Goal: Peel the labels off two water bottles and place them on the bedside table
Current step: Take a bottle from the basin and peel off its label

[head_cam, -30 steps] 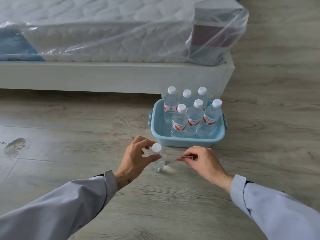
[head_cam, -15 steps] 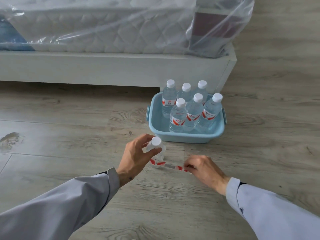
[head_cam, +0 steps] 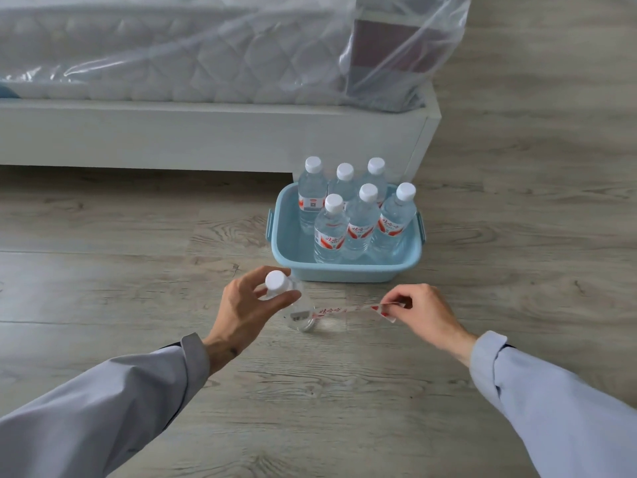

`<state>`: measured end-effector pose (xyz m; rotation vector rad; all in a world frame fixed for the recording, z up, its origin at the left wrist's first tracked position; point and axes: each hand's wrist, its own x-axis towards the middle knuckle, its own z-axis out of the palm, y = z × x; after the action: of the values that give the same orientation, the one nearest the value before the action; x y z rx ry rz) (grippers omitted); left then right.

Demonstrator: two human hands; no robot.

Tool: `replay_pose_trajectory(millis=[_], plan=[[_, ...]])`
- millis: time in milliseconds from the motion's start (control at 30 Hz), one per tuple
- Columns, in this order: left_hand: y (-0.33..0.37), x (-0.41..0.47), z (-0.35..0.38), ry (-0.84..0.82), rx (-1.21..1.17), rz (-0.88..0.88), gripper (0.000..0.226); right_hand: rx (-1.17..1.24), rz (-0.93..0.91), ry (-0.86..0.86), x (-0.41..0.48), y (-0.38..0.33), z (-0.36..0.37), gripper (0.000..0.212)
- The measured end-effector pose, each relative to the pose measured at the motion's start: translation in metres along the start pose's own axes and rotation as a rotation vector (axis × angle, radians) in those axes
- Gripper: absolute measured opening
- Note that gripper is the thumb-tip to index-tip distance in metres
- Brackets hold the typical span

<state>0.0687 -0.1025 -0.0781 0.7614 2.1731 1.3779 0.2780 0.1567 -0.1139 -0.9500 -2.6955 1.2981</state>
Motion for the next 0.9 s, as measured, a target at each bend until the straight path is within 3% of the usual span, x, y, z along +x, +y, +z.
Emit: replay_pose_trajectory(millis=[300,367,500,733,900], plan=[[0.008,0.0,0.024,-0.016,0.176,0.112,0.036,-0.042,0.094,-0.025,-0.011,0.031,-0.023,0.008],[0.009,0.001,0.026,0.002,0.176,0.117,0.035,-0.055,0.141,0.015,-0.014,0.04,-0.03,0.008],[0.006,0.001,0.02,0.0,0.145,0.074,0.036,-0.075,0.226,0.093,-0.02,0.064,-0.053,0.028],[0.008,0.0,0.028,0.009,0.122,0.088,0.03,0.02,0.373,0.242,-0.013,0.075,-0.058,0.016],[0.008,0.005,0.032,0.0,0.137,0.124,0.03,0.072,0.593,0.445,-0.008,0.092,-0.069,0.022]])
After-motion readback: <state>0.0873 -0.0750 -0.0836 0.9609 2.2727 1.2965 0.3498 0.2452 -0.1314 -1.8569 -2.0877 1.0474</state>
